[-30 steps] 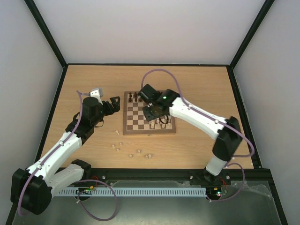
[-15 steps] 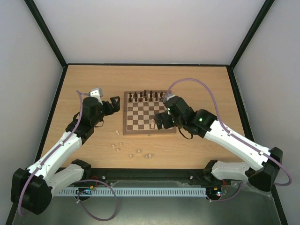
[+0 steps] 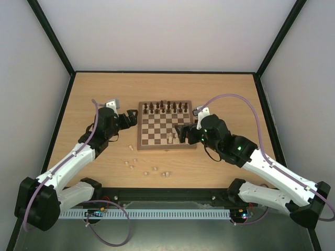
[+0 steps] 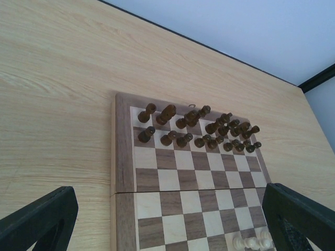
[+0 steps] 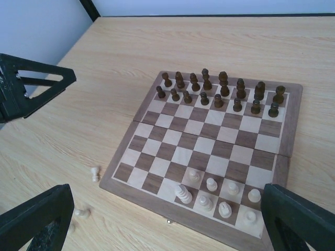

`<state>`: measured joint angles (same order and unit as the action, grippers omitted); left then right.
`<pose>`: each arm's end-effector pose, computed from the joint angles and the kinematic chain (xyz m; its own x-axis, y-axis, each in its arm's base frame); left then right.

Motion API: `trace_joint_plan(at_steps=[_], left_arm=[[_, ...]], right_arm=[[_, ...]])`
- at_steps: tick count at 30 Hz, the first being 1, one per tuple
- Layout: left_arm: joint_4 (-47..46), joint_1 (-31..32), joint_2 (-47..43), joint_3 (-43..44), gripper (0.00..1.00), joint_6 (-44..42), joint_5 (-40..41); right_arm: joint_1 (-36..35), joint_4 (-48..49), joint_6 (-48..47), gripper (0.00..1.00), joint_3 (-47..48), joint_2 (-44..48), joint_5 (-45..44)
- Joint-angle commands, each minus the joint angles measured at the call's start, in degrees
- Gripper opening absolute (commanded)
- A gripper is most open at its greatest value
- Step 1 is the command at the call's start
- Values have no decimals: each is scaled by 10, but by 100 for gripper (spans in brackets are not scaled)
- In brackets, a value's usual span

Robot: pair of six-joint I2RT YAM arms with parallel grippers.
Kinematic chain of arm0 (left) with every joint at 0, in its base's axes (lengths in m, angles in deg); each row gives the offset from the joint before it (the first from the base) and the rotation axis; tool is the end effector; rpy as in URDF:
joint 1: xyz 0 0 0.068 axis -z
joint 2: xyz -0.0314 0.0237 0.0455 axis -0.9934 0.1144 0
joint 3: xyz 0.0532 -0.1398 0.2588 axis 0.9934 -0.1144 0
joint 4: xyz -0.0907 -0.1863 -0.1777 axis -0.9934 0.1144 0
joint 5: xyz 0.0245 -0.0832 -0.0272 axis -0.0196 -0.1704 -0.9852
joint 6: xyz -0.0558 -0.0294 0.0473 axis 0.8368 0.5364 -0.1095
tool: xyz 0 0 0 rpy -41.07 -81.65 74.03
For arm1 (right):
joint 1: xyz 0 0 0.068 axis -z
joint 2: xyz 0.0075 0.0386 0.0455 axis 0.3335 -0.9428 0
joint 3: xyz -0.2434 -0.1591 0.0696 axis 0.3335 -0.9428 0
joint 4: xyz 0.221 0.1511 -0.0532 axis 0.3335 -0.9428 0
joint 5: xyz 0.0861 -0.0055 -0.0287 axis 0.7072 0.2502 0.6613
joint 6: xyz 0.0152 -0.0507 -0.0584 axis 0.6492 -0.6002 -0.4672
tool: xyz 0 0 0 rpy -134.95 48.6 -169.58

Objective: Set up the chess pieces on the board
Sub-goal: Pick up the chess piece at the center of the board.

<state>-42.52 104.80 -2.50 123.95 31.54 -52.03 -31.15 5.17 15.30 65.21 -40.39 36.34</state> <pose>0.2482 -0.0993 0.2641 -0.4927 -0.4023 -0.7717 0.1401 0.8385 -0.5265 0.1653 0.1735 0.3655 -0.4319 0.1149 -0.8945 -0.4491 0.8327 0.3238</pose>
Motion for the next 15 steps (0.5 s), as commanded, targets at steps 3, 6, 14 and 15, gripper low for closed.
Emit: trace_joint_plan(at_steps=[3,6,14,15], left_arm=[[-44,6,7,-17,100,-2,-18],[-42,7,12,-15,100,-4,-13],[-26,7,3,-9,100,-12,16],[-24,7,4,-9,100,-12,17]], right_arm=[[2,115,23,99,-106,64,-1],[2,145,17,99,-134,79,-16],[2,148,25,99,-161,66,-7],[2,147,25,99,-161,61,-6]])
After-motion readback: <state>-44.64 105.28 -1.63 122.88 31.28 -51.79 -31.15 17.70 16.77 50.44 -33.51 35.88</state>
